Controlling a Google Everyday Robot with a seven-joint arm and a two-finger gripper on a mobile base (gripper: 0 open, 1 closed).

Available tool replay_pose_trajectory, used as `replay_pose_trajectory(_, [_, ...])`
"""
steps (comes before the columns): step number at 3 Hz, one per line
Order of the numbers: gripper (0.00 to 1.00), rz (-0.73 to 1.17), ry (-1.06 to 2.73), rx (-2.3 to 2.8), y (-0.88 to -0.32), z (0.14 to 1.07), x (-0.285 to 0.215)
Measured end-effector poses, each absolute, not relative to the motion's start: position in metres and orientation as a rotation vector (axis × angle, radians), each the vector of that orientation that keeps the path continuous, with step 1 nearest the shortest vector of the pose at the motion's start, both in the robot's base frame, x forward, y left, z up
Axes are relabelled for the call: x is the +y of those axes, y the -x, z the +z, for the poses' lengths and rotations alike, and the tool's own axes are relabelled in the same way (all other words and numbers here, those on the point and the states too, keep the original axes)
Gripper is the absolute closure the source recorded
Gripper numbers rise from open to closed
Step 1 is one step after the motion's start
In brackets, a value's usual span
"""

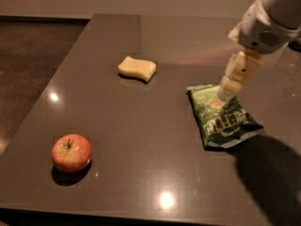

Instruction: Move sponge near apple

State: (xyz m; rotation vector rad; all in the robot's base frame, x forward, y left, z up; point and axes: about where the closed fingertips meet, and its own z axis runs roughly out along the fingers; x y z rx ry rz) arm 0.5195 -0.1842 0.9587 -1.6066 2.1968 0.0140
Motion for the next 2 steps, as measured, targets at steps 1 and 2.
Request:
replay_pose_trajectory(1, [0.00,0.054,1.561,2.188,-0.561,0.947,-0.166])
replay_pose_trajectory(2, [0.00,0.086,1.535,2.175,-0.598,0.936,-0.145])
